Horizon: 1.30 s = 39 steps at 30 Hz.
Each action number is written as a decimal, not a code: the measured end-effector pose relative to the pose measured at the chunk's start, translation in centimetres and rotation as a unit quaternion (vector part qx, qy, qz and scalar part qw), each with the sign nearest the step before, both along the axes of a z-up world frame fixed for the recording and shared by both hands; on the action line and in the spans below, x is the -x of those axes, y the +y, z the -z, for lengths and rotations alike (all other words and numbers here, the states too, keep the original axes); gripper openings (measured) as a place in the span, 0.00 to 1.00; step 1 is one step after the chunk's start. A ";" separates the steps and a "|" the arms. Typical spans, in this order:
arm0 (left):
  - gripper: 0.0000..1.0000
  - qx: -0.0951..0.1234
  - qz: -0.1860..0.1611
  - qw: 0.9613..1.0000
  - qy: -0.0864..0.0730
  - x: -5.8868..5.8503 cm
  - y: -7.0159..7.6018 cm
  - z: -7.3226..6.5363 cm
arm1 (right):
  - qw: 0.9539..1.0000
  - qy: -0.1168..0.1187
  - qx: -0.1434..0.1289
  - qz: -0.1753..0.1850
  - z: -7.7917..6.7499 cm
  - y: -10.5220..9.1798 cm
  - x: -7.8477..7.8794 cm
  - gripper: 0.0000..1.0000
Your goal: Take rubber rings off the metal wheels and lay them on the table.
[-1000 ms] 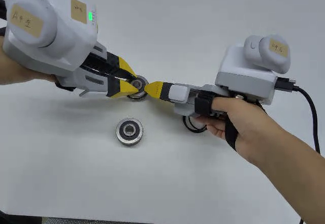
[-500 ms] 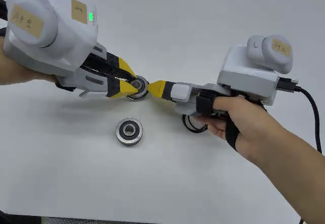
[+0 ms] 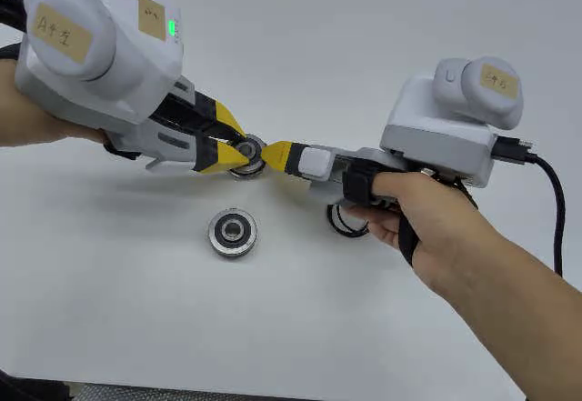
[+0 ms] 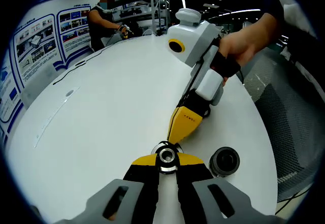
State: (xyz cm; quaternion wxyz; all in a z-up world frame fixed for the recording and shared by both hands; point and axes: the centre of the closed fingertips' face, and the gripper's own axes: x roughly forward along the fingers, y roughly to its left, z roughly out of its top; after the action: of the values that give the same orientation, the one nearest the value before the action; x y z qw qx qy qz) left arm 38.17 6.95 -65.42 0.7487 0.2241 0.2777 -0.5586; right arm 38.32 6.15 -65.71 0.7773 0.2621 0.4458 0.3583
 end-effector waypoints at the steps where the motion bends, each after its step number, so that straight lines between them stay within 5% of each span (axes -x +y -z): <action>1: 0.12 0.000 0.000 1.000 0.000 0.0 0.0 0.0 | 1.000 0.000 -0.001 0.000 0.0 0.0 0.0 0.01; 15: 0.12 -0.005 -0.005 1.000 -0.001 0.1 0.1 -0.2 | 0.999 -0.031 0.018 -0.016 -0.1 0.5 0.0 0.01; 17: 0.12 -0.006 -0.004 1.000 0.000 0.1 0.1 -0.2 | 0.995 -0.079 0.045 -0.049 -0.2 0.5 0.0 0.01; 18: 0.12 -0.007 -0.003 1.000 0.000 0.1 0.1 -0.2 | 0.994 -0.085 0.050 -0.052 -0.2 0.6 0.0 0.01; 39: 0.12 -0.008 -0.003 1.000 0.003 0.1 0.0 -0.2 | 0.991 -0.099 0.052 -0.070 -0.3 1.2 0.0 0.01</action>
State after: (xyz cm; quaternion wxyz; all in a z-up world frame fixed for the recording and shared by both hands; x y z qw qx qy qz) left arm 38.11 6.96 -65.23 0.7476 0.2276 0.2853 -0.5549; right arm 38.34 7.34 -65.43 0.8033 0.1523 0.4020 0.4123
